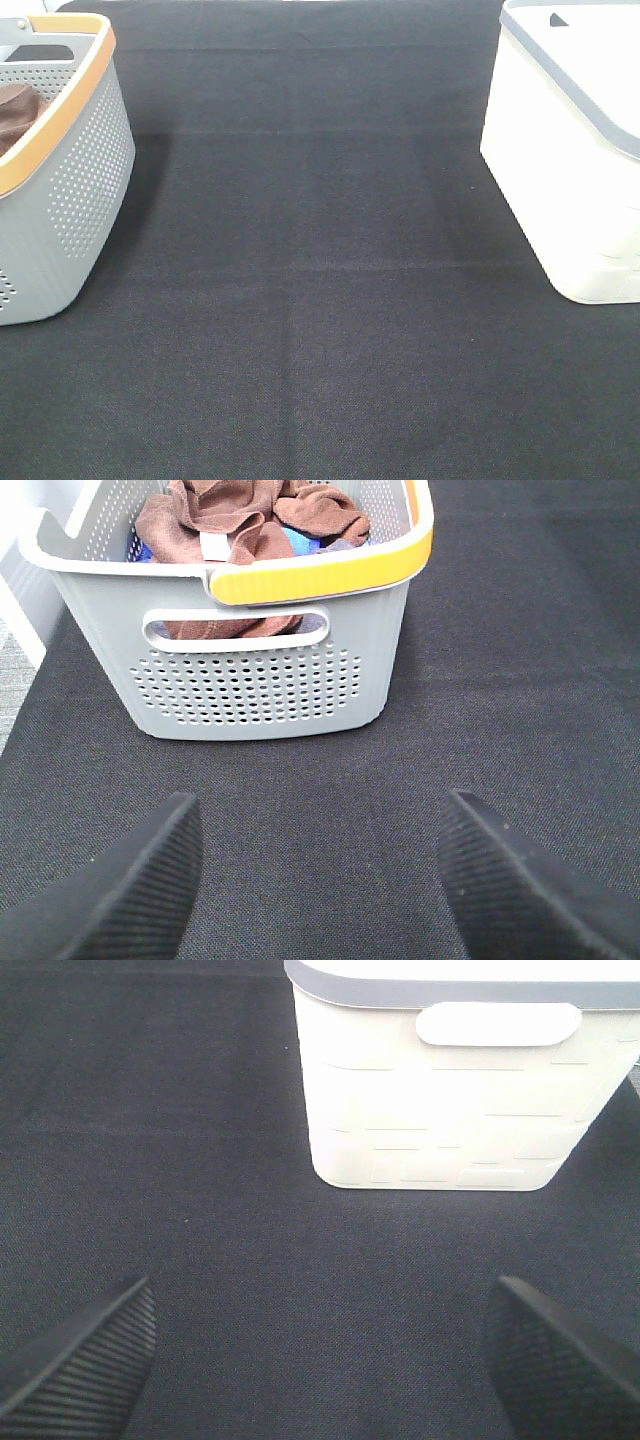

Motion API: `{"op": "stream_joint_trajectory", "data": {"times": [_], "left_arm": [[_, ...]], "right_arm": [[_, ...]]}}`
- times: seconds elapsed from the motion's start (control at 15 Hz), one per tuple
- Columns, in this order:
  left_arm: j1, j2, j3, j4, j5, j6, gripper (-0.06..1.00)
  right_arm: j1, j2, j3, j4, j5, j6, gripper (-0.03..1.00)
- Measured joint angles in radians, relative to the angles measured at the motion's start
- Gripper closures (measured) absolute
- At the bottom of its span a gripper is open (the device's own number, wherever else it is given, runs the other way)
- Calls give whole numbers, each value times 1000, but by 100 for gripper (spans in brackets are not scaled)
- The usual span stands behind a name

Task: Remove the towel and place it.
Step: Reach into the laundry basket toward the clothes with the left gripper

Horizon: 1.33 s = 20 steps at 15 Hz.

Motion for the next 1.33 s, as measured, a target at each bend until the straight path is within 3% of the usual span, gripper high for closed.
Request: {"op": "stream_joint_trajectory", "data": {"times": [1.33], "left_arm": [[0,0,0,0,0,0,30]], "right_arm": [[0,0,0,0,0,0,13]]}}
